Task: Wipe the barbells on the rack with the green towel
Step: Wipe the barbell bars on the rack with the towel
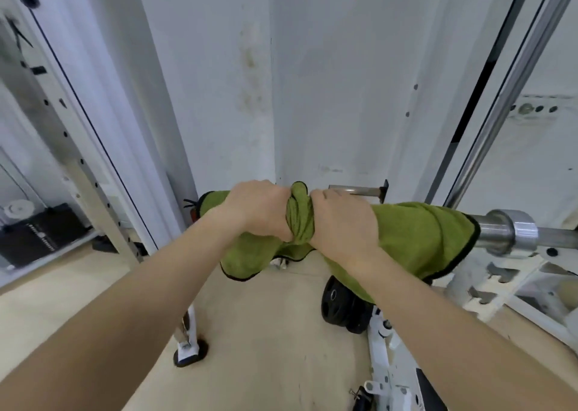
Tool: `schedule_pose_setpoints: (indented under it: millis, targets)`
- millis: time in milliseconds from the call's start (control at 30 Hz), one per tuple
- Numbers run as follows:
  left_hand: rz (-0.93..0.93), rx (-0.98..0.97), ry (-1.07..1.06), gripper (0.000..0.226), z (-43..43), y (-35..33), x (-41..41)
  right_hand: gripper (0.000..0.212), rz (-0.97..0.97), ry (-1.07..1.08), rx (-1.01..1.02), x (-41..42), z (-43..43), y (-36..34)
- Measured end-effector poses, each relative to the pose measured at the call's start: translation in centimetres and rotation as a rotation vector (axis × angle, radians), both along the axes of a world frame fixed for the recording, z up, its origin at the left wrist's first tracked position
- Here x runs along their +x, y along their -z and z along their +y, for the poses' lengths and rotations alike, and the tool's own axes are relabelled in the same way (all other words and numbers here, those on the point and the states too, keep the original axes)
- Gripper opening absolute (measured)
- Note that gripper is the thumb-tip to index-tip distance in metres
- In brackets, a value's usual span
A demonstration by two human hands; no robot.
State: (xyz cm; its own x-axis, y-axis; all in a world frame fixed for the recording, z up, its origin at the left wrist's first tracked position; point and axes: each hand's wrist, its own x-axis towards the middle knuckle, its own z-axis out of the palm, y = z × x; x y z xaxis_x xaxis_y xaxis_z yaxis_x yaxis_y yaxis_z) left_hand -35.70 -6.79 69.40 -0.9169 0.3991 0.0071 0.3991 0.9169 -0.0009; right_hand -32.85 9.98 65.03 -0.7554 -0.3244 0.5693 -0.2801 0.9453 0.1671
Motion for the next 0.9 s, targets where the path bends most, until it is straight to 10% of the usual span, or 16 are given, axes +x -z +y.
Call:
schedule_pose_setpoints:
  millis: [167, 433, 667, 900]
  targets:
    - [-0.44, 0.091, -0.001, 0.042, -0.7, -2.2, -1.7, 0.019, 0.212, 0.031, 0.046, 0.0, 0.0, 1.5]
    - [0.64, 0.086, 0.17, 0.036, -1.7, 4.2, 0.6, 0.035, -0.853, -0.067, -0.023, -2.9, -1.0, -5.4]
    - [-0.164, -0.06, 0.017, 0.048, 0.3, -1.4, -0.6, 0.036, 0.08, -0.083, 0.082, 0.4, 0.8, 0.5]
    - [-0.093, -0.049, 0.12, 0.051, 7.5, -0.4, -0.6, 0.041, 0.012, 0.025, 0.049, 1.9, 10.7, 0.4]
